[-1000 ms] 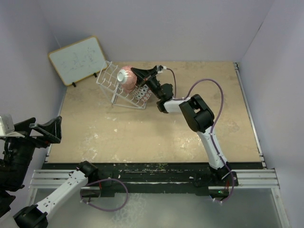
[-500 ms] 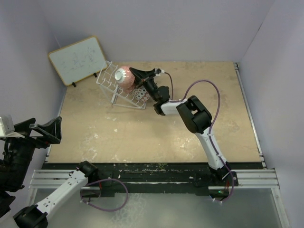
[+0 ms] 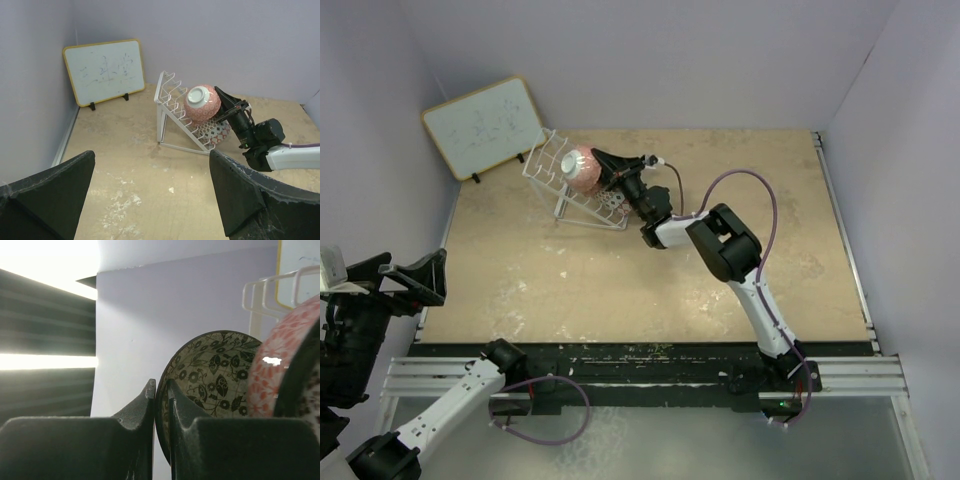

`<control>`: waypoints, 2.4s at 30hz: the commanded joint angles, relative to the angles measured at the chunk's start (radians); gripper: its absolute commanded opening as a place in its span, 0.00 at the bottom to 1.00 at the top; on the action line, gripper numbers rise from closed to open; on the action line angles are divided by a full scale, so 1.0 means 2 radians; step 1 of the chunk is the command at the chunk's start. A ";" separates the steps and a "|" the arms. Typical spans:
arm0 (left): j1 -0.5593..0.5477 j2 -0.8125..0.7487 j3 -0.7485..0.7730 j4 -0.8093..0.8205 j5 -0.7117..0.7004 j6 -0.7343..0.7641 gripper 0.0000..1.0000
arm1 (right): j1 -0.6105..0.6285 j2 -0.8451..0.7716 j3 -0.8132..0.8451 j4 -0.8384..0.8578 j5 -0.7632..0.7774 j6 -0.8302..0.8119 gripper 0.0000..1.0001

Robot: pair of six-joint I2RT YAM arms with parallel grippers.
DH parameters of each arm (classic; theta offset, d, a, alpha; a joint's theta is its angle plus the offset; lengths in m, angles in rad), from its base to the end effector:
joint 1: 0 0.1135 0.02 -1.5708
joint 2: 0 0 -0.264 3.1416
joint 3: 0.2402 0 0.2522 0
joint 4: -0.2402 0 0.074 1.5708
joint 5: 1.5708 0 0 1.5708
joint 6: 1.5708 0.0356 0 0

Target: Load the bowls into the dish rack

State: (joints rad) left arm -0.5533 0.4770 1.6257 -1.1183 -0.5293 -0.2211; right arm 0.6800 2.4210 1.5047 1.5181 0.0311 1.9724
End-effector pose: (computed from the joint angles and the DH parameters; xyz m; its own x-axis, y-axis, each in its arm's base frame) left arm -0.0452 0.0490 0.4859 0.0199 -0.2348 -0.9718 0.0293 0.9718 -0.2342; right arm 0.3937 0.3169 0.1919 -0.7322 0.5910 0.3384 -0.1673 -0.6378 0.7518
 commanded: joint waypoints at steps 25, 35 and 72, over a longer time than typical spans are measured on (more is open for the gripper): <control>-0.007 -0.005 0.012 0.001 -0.017 0.003 0.99 | 0.000 -0.098 -0.003 -0.154 0.074 -0.092 0.17; -0.012 -0.005 0.012 -0.001 -0.027 0.004 0.99 | 0.000 -0.083 0.005 -0.158 0.071 -0.086 0.26; -0.016 -0.013 -0.002 -0.005 -0.020 -0.015 0.99 | -0.006 -0.181 -0.093 -0.326 0.041 -0.084 0.38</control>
State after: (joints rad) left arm -0.5793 0.4595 1.6245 -1.1381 -0.5774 -0.2356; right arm 0.6720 2.1242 1.3434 0.8768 0.1123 1.8076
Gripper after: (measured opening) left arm 0.990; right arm 0.373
